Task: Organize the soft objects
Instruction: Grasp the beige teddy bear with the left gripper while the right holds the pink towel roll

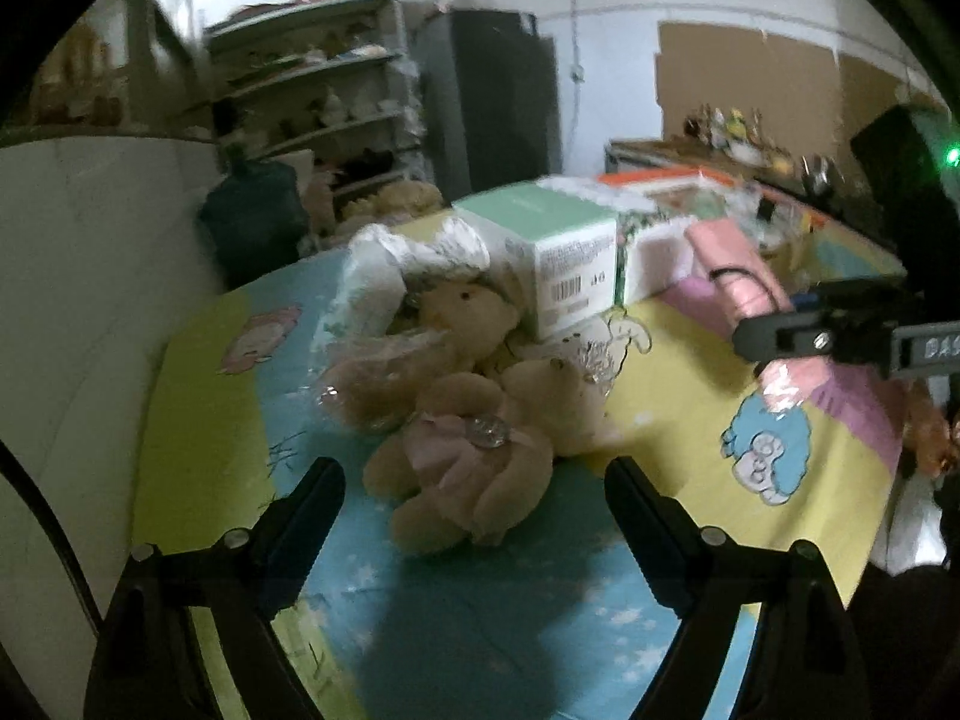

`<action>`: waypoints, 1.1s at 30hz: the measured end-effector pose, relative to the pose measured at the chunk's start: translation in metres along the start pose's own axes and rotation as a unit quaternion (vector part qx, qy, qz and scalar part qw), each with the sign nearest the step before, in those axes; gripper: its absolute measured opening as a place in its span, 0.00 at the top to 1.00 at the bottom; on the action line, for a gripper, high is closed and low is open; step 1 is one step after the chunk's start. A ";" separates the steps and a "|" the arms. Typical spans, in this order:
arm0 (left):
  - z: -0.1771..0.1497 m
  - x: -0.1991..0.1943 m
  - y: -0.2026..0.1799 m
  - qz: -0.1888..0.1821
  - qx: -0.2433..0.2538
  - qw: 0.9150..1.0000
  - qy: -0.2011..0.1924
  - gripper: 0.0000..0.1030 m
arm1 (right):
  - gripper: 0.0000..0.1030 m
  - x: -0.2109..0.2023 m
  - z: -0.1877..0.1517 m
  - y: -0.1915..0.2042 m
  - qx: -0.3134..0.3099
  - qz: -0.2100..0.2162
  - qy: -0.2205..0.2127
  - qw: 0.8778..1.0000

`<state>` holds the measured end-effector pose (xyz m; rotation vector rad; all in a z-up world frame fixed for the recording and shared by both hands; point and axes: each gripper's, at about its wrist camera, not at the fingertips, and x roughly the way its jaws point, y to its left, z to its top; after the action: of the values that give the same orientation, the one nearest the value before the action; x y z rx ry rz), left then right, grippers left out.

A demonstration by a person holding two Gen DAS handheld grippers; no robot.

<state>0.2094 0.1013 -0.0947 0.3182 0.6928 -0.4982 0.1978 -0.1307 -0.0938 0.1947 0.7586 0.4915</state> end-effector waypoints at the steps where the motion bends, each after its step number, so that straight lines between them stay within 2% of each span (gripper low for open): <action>1: 0.002 0.004 -0.001 0.004 0.010 1.000 0.007 0.19 | 0.63 -0.001 0.000 -0.002 0.003 0.002 0.000 1.000; 7: 0.006 0.027 -0.002 -0.020 0.029 0.997 0.063 0.22 | 0.63 -0.006 0.000 -0.009 0.010 0.000 -0.004 1.000; 8: 0.007 0.028 -0.002 -0.020 0.031 0.997 0.066 0.22 | 0.63 -0.006 0.001 -0.009 0.010 0.000 -0.005 1.000; 10: 0.007 0.028 0.000 -0.023 0.028 0.997 0.064 0.30 | 0.63 -0.007 0.000 -0.011 0.012 -0.001 -0.006 1.000; 12: 0.008 0.030 0.002 -0.027 0.021 0.997 0.067 0.33 | 0.63 -0.008 -0.001 -0.011 0.014 0.000 -0.006 1.000; 13: 0.008 0.029 0.003 -0.025 0.016 0.997 0.066 0.40 | 0.63 -0.009 -0.002 -0.012 0.014 0.001 -0.006 1.000; 18: 0.005 0.025 0.003 -0.008 0.009 0.998 0.058 0.53 | 0.63 -0.011 -0.003 -0.013 0.016 0.000 -0.005 1.000; 20: 0.004 0.023 0.002 -0.001 0.000 0.999 0.053 0.65 | 0.63 -0.012 -0.003 -0.013 0.018 -0.001 -0.006 1.000; 21: 0.003 0.021 0.002 0.002 -0.006 0.999 0.048 0.68 | 0.63 -0.013 -0.004 -0.014 0.018 -0.001 -0.006 1.000; 23: 0.001 0.016 0.003 -0.004 -0.027 0.999 0.038 0.69 | 0.63 -0.014 -0.004 -0.014 0.018 -0.003 -0.007 1.000; 33: -0.002 -0.010 -0.014 -0.013 -0.073 0.997 -0.021 0.72 | 0.63 -0.023 -0.005 -0.017 0.021 -0.010 -0.015 1.000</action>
<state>0.1943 0.0933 -0.0913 0.1622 0.6886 -0.4746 0.1857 -0.1570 -0.0888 0.2332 0.7422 0.4520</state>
